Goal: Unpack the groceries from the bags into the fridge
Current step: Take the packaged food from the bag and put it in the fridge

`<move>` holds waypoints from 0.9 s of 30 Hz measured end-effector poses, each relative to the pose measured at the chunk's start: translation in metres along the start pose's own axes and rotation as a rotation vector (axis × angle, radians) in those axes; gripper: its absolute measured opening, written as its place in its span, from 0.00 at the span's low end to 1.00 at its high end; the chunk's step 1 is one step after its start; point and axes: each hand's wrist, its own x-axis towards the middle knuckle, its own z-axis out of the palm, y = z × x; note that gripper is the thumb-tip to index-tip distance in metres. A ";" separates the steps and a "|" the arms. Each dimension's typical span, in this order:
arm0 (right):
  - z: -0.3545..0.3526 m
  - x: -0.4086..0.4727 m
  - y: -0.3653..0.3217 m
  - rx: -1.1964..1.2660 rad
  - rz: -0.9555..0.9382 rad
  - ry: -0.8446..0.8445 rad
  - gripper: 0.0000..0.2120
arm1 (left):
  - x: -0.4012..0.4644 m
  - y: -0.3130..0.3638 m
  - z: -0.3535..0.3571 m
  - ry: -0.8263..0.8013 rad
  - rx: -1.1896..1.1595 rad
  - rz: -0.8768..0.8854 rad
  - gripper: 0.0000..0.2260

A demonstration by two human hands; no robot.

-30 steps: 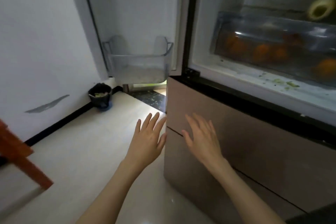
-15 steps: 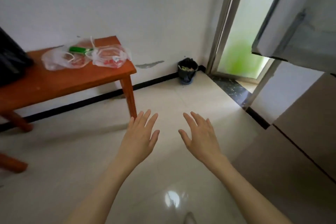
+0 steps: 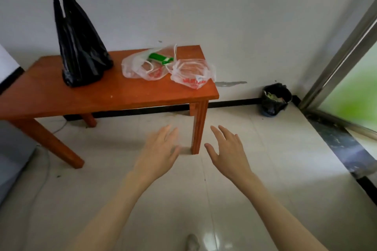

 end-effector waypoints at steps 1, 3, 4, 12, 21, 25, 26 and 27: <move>0.000 0.020 -0.003 0.006 -0.016 0.012 0.26 | 0.017 -0.006 -0.009 0.021 0.003 -0.008 0.24; -0.002 0.058 -0.008 0.008 -0.056 0.020 0.26 | 0.047 -0.019 -0.021 0.065 -0.005 -0.022 0.24; -0.002 0.077 -0.011 0.005 -0.071 0.016 0.26 | 0.061 -0.026 -0.024 0.085 -0.017 -0.025 0.24; 0.021 0.204 -0.033 0.021 -0.107 -0.073 0.26 | 0.156 -0.104 -0.018 0.057 -0.054 -0.121 0.24; 0.066 0.361 -0.068 0.061 -0.066 -0.058 0.24 | 0.299 -0.208 -0.021 0.018 -0.041 -0.080 0.24; 0.085 0.433 -0.098 0.096 -0.041 -0.087 0.24 | 0.369 -0.259 -0.039 0.068 -0.037 -0.014 0.23; 0.090 0.450 -0.104 0.106 -0.040 -0.094 0.24 | 0.387 -0.270 -0.042 0.075 -0.032 -0.003 0.23; 0.094 0.466 -0.109 0.112 -0.039 -0.098 0.24 | 0.404 -0.282 -0.045 0.078 -0.036 -0.002 0.23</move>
